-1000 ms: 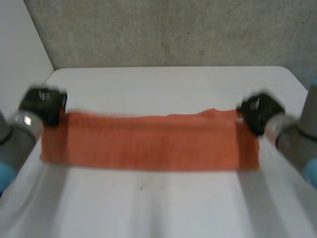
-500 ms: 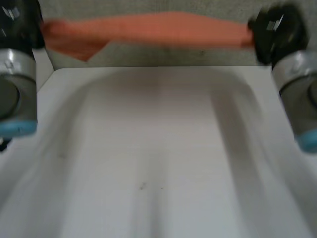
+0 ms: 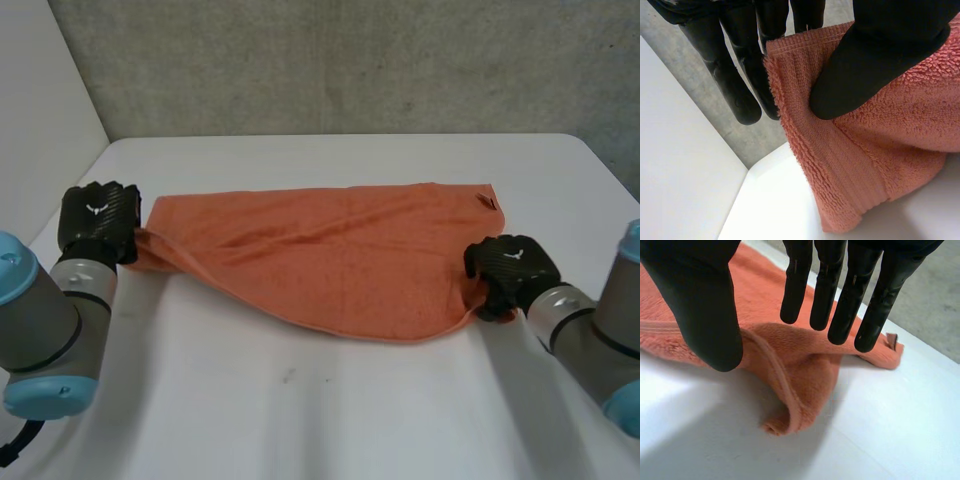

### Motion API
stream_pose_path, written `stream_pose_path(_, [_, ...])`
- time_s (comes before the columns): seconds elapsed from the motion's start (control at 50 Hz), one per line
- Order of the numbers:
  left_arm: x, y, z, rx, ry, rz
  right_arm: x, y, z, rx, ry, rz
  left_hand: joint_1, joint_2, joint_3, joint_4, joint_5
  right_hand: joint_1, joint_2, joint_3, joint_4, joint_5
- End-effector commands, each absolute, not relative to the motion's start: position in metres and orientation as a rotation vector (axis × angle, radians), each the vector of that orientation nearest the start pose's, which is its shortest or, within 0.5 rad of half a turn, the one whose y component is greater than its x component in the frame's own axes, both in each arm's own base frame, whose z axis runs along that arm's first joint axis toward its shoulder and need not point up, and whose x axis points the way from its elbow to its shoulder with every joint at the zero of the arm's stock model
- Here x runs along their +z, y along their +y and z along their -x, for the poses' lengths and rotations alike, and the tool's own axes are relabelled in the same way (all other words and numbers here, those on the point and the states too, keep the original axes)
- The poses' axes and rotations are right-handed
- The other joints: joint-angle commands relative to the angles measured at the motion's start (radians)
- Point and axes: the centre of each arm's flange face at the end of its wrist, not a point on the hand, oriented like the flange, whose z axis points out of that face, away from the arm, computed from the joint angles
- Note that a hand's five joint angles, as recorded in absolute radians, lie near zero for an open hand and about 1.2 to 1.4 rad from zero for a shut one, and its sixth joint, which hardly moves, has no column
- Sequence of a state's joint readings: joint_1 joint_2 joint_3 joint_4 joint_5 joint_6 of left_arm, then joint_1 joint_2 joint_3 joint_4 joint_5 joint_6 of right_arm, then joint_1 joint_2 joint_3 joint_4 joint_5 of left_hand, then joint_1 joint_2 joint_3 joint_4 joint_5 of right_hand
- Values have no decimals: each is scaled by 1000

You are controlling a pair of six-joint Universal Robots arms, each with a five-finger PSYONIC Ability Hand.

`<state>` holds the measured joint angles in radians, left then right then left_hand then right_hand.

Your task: Fold the laundry

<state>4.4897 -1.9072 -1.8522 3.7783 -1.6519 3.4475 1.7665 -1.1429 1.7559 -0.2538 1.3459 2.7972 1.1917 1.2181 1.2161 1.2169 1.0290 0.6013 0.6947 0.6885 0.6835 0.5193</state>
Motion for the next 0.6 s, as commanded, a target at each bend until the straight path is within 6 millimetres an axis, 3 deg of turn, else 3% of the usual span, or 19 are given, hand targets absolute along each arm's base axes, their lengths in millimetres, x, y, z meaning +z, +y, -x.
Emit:
stream_pose_path(0.02, [178, -313, 195, -2178, 2083, -432, 138, -301, -188, -1685, 2401, 630, 205, 178, 180, 179, 193, 53, -40, -34, -29, -39])
stream_pose_path(0.14, [179, -313, 196, -2189, 2095, -416, 136, -308, -179, -1685, 2417, 582, 205, 178, 180, 179, 193, 50, -43, -37, -32, -42])
stream_pose_path(0.3, [180, -314, 195, -2190, 2108, -404, 126, -311, -181, -1622, 2388, 604, 205, 178, 180, 179, 193, 74, -20, -13, -8, -19])
stream_pose_path(0.6, [178, -310, 195, -2152, 2155, -411, 118, -327, -187, -1567, 2353, 468, 205, 178, 180, 179, 193, 405, 312, 318, 323, 313])
